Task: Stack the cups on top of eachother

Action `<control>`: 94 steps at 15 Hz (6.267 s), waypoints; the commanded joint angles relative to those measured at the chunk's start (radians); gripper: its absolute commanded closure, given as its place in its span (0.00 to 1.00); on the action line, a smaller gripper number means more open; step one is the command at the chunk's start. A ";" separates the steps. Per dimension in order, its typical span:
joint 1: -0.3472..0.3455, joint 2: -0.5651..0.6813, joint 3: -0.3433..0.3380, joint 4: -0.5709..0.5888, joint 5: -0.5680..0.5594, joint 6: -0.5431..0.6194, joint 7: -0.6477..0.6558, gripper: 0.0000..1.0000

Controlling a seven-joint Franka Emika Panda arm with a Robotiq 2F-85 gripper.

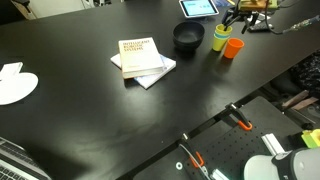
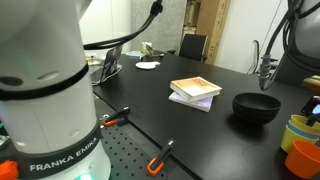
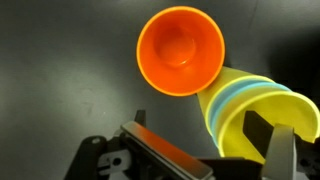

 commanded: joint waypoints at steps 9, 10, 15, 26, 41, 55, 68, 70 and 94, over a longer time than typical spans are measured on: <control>0.038 -0.094 -0.022 -0.077 -0.035 0.065 0.057 0.00; 0.046 -0.106 -0.033 -0.083 -0.048 0.071 0.069 0.00; 0.073 -0.163 -0.097 -0.140 -0.142 0.077 0.153 0.00; 0.054 -0.190 -0.089 -0.297 -0.123 0.082 0.170 0.00; 0.027 -0.081 -0.086 -0.262 -0.043 0.142 0.219 0.26; 0.043 -0.077 -0.093 -0.250 -0.015 0.090 0.279 0.98; 0.237 -0.225 -0.295 -0.253 -0.254 0.056 0.663 0.98; 0.237 -0.258 -0.281 -0.248 -0.251 0.063 0.681 0.98; 0.252 -0.245 -0.168 -0.215 -0.249 0.037 0.743 0.98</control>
